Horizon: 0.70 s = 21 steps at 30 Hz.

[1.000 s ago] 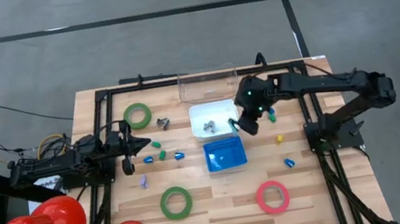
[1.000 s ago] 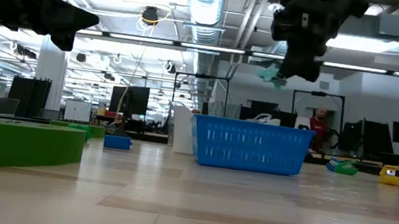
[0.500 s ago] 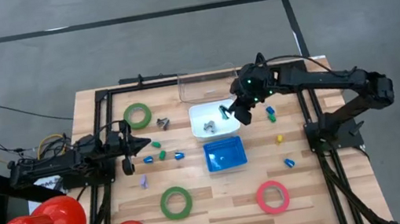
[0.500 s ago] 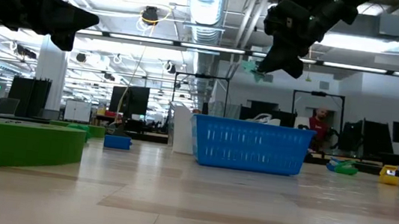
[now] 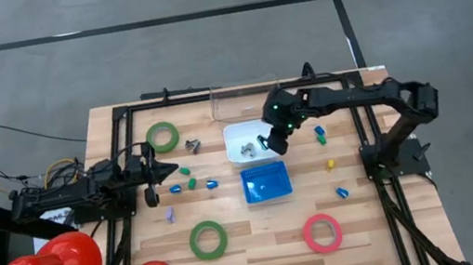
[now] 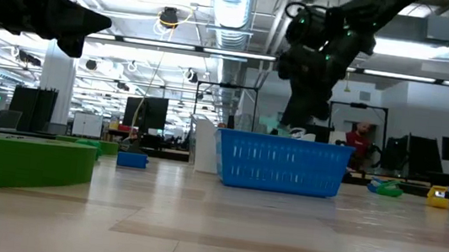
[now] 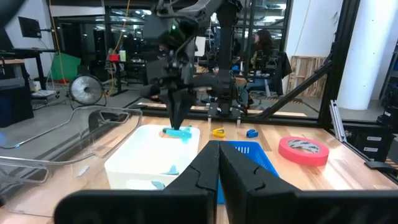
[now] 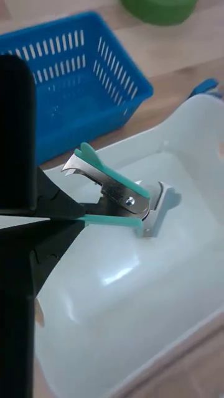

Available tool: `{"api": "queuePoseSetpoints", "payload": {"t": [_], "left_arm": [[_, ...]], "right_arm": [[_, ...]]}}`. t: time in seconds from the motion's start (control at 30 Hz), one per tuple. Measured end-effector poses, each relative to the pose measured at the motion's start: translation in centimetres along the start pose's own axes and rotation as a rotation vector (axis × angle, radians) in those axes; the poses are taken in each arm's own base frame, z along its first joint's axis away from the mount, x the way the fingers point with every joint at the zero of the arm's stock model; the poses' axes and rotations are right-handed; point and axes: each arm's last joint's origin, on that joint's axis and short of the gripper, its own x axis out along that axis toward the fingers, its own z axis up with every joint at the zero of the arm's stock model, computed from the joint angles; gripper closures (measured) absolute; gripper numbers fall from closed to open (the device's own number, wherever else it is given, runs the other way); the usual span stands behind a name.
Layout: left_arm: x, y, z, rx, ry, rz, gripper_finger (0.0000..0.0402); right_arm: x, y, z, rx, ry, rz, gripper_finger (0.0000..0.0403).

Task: Pick and place Stapler, Stapler remover, tape
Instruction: Put the light blue staple remover into the white bin

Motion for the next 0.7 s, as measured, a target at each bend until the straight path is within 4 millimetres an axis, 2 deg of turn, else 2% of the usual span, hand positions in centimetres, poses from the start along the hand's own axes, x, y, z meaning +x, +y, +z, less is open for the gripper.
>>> {"api": "queuePoseSetpoints", "payload": {"t": [0.13,0.6,0.7], "left_arm": [[0.00,0.00,0.01,0.000,-0.001,0.000,0.0398],[0.00,-0.01,0.08,0.000,-0.008,-0.001,0.0398],[0.00,0.00,0.11,0.000,-0.011,0.000,0.0398]], "right_arm": [[0.79,-0.19,-0.13,0.005,0.024,-0.003,0.0403],[0.68,-0.23,-0.03,0.006,0.015,0.001,0.0403],[0.67,-0.26,-0.02,0.006,0.015,0.000,0.0392]]}}
